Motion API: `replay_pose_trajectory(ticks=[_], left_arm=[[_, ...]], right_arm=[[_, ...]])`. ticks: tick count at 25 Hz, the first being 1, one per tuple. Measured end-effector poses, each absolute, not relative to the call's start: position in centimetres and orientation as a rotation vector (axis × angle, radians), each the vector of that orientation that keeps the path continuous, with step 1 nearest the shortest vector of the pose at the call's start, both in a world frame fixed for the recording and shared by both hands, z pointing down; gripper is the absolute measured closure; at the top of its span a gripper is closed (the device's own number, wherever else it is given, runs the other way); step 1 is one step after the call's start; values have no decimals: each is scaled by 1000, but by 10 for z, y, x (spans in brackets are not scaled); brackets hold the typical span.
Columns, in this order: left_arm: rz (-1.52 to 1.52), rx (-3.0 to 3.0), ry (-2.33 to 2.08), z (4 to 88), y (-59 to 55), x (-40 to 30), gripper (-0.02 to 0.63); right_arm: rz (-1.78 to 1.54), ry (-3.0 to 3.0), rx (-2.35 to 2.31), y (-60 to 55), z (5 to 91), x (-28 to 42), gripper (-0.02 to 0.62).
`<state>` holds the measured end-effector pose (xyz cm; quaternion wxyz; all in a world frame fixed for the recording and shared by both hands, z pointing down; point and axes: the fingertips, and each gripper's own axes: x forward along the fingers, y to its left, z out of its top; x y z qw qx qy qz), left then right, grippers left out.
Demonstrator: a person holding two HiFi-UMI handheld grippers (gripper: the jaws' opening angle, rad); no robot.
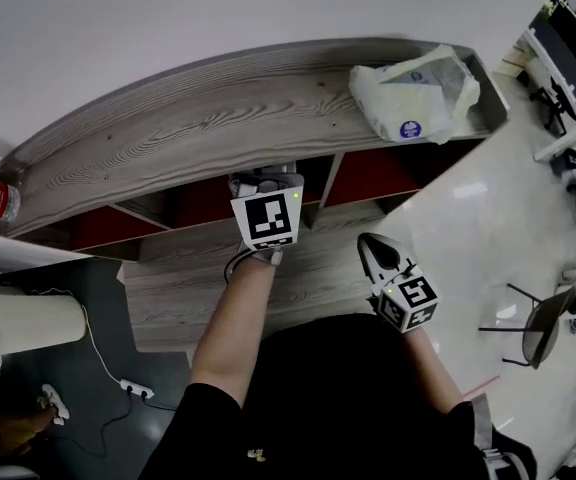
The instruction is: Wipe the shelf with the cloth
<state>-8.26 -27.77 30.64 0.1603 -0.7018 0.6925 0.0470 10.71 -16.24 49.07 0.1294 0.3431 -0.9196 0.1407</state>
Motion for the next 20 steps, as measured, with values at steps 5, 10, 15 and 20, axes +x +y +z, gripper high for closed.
replay_pose_trajectory(ticks=[5, 10, 15, 20], left_arm=[[46, -2083, 1908, 318, -290, -52, 479], [-82, -2098, 1891, 332, -291, -50, 479], [-122, -2108, 1972, 350, -282, -75, 479], [-108, -2041, 2105, 355, -264, -126, 479]], right_arm=[[420, -2661, 1062, -165, 490, 123, 597], [439, -2654, 1089, -165, 491, 125, 597], [442, -2671, 1043, -162, 492, 110, 598], [450, -2691, 968, -158, 498, 86, 598]])
